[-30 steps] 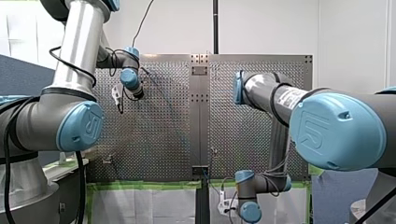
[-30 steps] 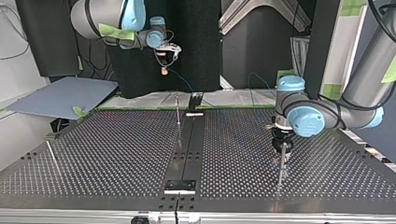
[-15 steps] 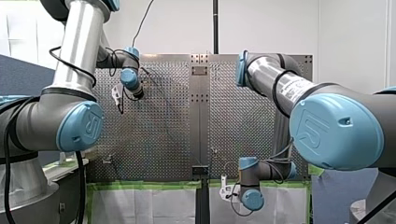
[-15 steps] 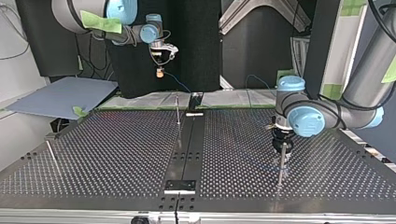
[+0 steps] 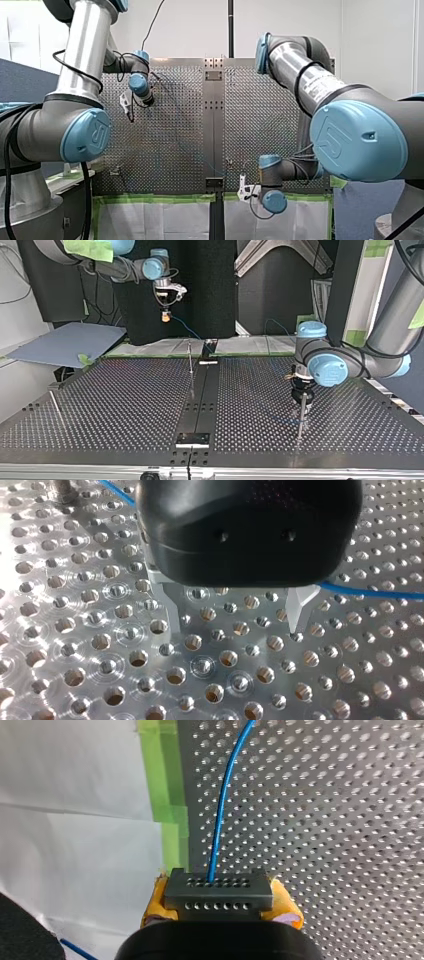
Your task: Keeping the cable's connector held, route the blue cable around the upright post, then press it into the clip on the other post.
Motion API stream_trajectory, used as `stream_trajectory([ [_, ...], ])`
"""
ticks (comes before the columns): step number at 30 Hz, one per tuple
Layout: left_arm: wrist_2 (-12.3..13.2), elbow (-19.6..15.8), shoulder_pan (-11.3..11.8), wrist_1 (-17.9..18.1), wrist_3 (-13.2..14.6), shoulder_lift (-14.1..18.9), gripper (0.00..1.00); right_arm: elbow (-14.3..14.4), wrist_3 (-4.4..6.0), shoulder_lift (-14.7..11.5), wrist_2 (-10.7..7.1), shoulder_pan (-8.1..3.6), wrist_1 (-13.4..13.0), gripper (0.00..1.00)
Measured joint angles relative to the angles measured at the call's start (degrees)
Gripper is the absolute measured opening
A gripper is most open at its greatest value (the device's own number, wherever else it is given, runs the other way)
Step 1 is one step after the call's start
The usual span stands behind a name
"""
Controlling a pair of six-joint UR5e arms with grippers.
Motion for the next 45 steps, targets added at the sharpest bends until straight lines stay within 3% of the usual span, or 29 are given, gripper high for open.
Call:
stream_trajectory([
  [8, 0.09, 0.0, -0.27, 0.13, -4.56, -0.03, 1.0, 1.01, 0.11, -3.84, -0.29, -0.39, 0.0, 0.0],
  [21, -1.58, -1.31, 0.02, -1.39, -12.31, 0.0, 1.0, 1.06, -0.02, -4.43, -0.49, -0.97, -0.5, 0.0],
  [31, 1.81, -5.83, 0.5, 3.45, -18.05, 0.03, 1.0, 1.06, 0.0, -4.44, -1.05, -1.07, -1.05, 0.0],
  [45, 4.16, -9.97, 1.55, 9.21, -26.16, 0.02, 1.0, 1.05, 0.01, -4.44, -1.36, -1.07, -1.17, 0.0],
])
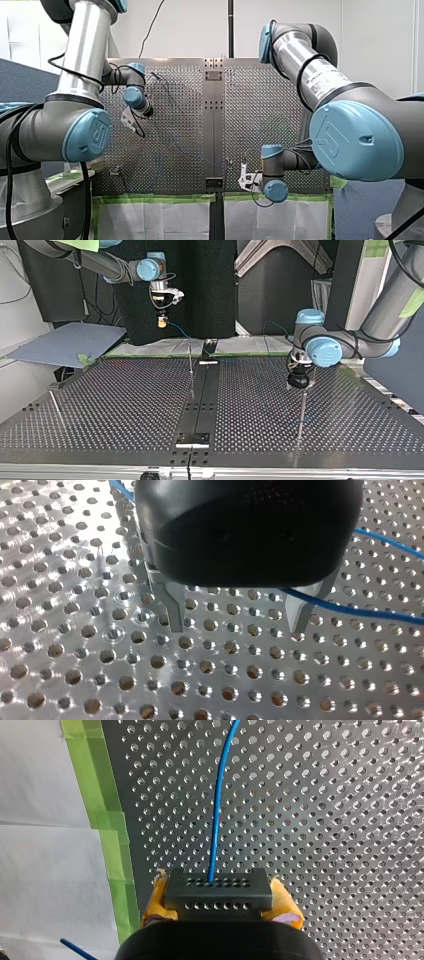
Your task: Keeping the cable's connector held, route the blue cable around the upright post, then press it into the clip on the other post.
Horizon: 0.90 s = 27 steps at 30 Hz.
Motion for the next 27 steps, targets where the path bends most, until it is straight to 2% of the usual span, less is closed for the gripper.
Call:
stream_trajectory([
  [9, 0.38, -3.71, 0.37, 3.55, -5.22, -0.03, 1.0, 0.01, 0.0, 0.0, -0.17, 0.0, 0.09, 0.0],
  [18, 0.46, -6.18, 0.41, 5.81, -5.37, -0.05, 1.0, 0.01, 0.0, 0.0, -0.24, 0.0, 0.14, 0.0],
  [22, 1.65, -6.9, 0.31, 7.63, -6.1, -0.81, 1.0, 0.01, 0.0, 0.0, -0.28, 0.0, 0.1, 0.0],
  [27, 2.7, -7.07, -0.03, 7.75, -5.81, -2.32, 1.0, 0.02, 0.0, 0.0, -0.47, 0.0, 0.15, 0.0],
])
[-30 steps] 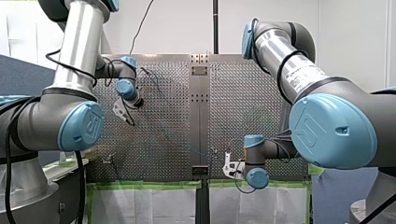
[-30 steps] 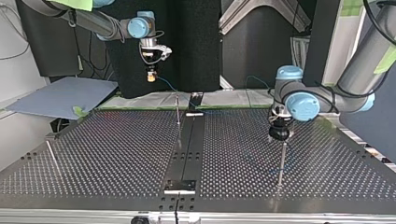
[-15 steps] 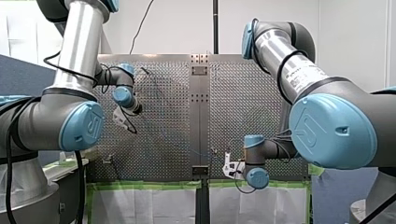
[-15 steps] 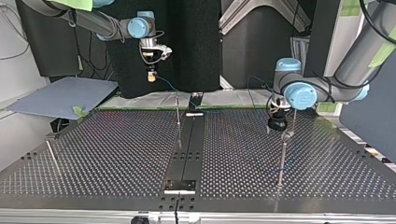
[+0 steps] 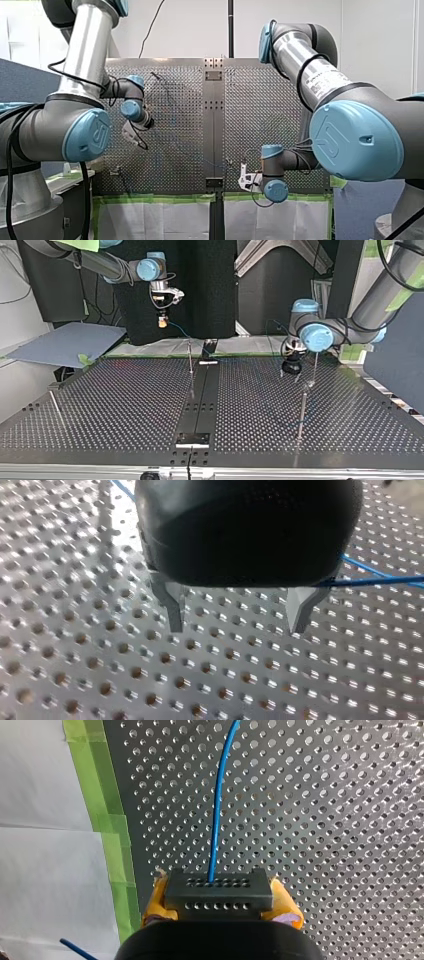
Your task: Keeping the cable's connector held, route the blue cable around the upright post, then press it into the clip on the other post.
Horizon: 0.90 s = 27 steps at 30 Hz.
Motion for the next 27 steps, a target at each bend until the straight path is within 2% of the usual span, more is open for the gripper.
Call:
stream_trajectory([
  [8, 0.18, -0.71, -0.35, -0.77, 0.37, -1.39, 1.0, 0.01, 0.0, 0.0, -0.05, 0.02, 0.09, 0.0],
  [15, 0.87, -2.57, -0.4, 1.99, -1.36, -1.57, 1.0, 0.01, 0.0, 0.0, -0.05, 0.06, 0.1, 0.0],
  [20, 2.41, -3.28, -0.42, 4.03, -3.16, -3.41, 1.0, 0.03, 0.0, 0.0, -0.06, 0.22, 0.06, 0.0],
  [27, 3.42, -3.45, -0.44, 4.36, -4.74, -6.47, 1.0, 0.01, 0.0, 0.0, -0.06, 0.3, 0.1, 0.0],
])
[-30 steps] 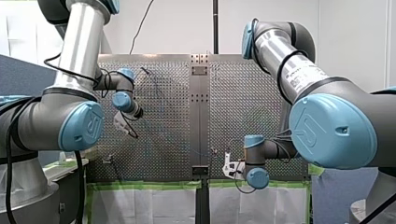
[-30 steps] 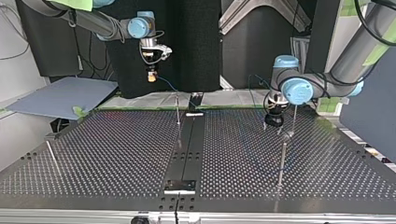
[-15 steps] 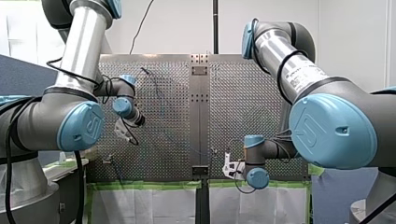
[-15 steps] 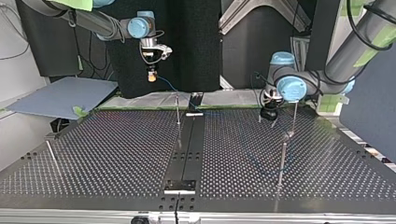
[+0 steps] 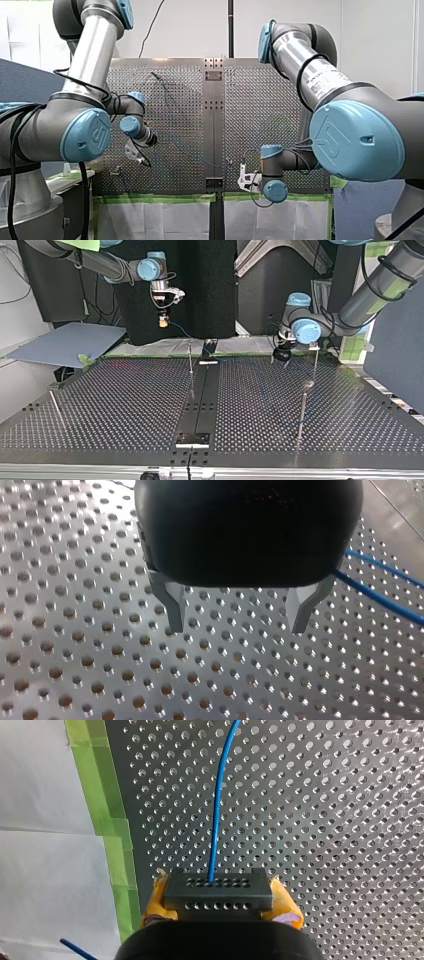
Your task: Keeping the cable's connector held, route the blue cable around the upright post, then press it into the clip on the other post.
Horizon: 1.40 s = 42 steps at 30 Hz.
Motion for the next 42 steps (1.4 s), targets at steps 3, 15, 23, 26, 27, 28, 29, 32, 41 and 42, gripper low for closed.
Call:
stream_trajectory([
  [3, 0.01, -0.46, 0.15, 0.16, -1.04, -0.31, 1.0, -0.01, 0.0, 0.0, 0.0, 0.02, 0.0, 0.0],
  [15, 2.38, -1.44, 0.35, -1.48, -0.59, -0.16, 1.0, -0.02, 0.0, 0.0, 0.0, 0.0, 0.0, 0.0],
  [23, 3.47, -3.7, 0.02, -2.53, 3.13, 1.59, 1.0, -0.02, 0.0, 0.0, 0.0, -0.04, -0.07, 0.0],
  [26, 3.57, -5.27, 0.04, -1.88, 3.34, 3.13, 1.0, -0.01, -0.04, 0.0, 0.0, -0.05, -0.12, 0.0],
  [27, 3.59, -5.75, 0.05, -1.61, 3.17, 3.63, 1.0, -0.02, -0.05, 0.0, 0.0, -0.05, -0.14, 0.0],
  [28, 3.67, -6.28, 0.03, -1.26, 2.93, 4.29, 1.0, -0.02, -0.06, 0.0, 0.0, -0.04, -0.15, 0.0],
  [29, 3.81, -6.58, -0.01, -1.06, 2.8, 4.78, 1.0, -0.02, -0.07, 0.0, 0.0, -0.05, -0.18, 0.0],
  [32, 4.72, -7.4, -0.11, -0.55, 2.67, 5.76, 1.0, -0.02, -0.08, 0.0, 0.0, -0.04, -0.18, 0.0],
  [41, 5.23, -10.29, -0.1, 0.76, 3.15, 7.01, 1.0, -0.03, -0.23, 0.0, -0.01, 0.0, -0.01, 0.0],
  [42, 4.89, -10.61, -0.07, 0.87, 3.13, 7.39, 1.0, -0.03, -0.24, 0.0, -0.03, 0.0, 0.0, 0.0],
])
